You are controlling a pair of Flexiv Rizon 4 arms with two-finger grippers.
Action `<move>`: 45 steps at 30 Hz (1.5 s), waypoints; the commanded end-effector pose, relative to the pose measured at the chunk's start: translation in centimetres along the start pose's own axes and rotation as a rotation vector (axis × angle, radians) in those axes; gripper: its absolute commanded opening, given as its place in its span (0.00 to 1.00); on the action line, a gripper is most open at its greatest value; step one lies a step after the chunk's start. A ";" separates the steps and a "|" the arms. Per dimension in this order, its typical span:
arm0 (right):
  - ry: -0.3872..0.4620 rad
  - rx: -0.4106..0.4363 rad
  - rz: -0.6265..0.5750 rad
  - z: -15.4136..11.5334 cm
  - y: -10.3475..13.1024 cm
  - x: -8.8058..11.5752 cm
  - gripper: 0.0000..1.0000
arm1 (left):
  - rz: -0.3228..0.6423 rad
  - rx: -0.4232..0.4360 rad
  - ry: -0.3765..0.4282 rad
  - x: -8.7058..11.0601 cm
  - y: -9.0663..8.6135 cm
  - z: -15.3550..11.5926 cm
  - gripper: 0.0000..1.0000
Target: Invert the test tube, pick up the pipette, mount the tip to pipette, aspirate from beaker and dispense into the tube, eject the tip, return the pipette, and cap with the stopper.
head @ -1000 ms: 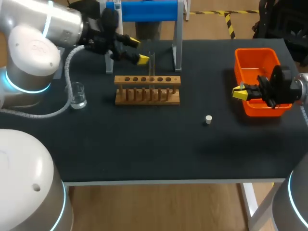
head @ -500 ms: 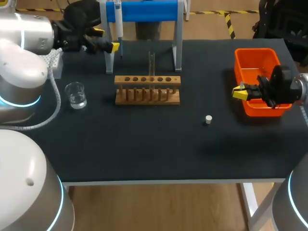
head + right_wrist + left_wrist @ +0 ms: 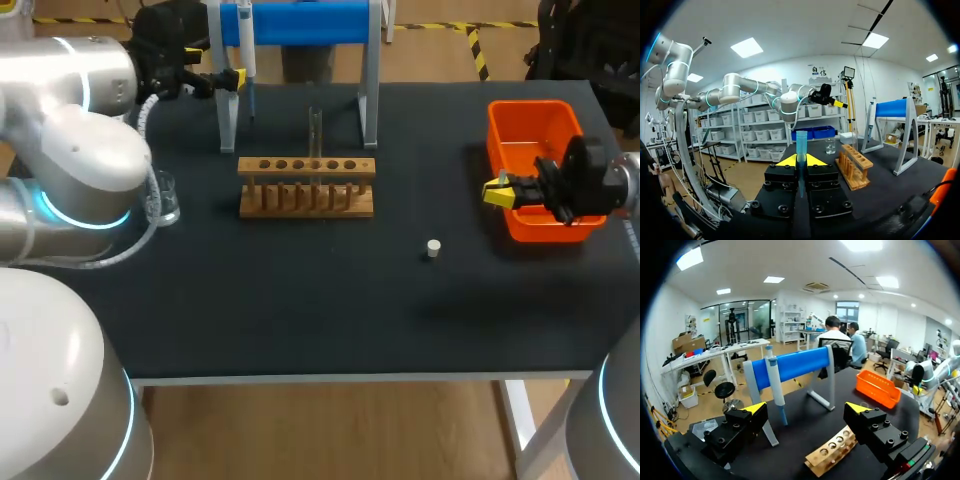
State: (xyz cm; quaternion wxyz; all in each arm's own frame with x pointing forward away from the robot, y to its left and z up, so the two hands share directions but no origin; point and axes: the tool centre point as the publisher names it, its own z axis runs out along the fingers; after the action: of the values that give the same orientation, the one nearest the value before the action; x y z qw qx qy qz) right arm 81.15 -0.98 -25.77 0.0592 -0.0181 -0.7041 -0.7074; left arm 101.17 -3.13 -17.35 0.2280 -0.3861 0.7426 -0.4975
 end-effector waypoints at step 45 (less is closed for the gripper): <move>-0.002 0.002 -0.001 -0.1 0.1 0.1 0.00 | -0.150 0.119 -0.516 -2.3 -2.2 7.6 1.00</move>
State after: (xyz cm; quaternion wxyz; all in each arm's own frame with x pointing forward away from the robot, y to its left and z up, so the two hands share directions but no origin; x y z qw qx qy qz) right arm 81.15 -0.99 -25.77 0.0592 -0.0181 -0.7041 -0.7074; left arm 108.31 -5.41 -17.88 0.3778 -0.5314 0.6110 -0.4490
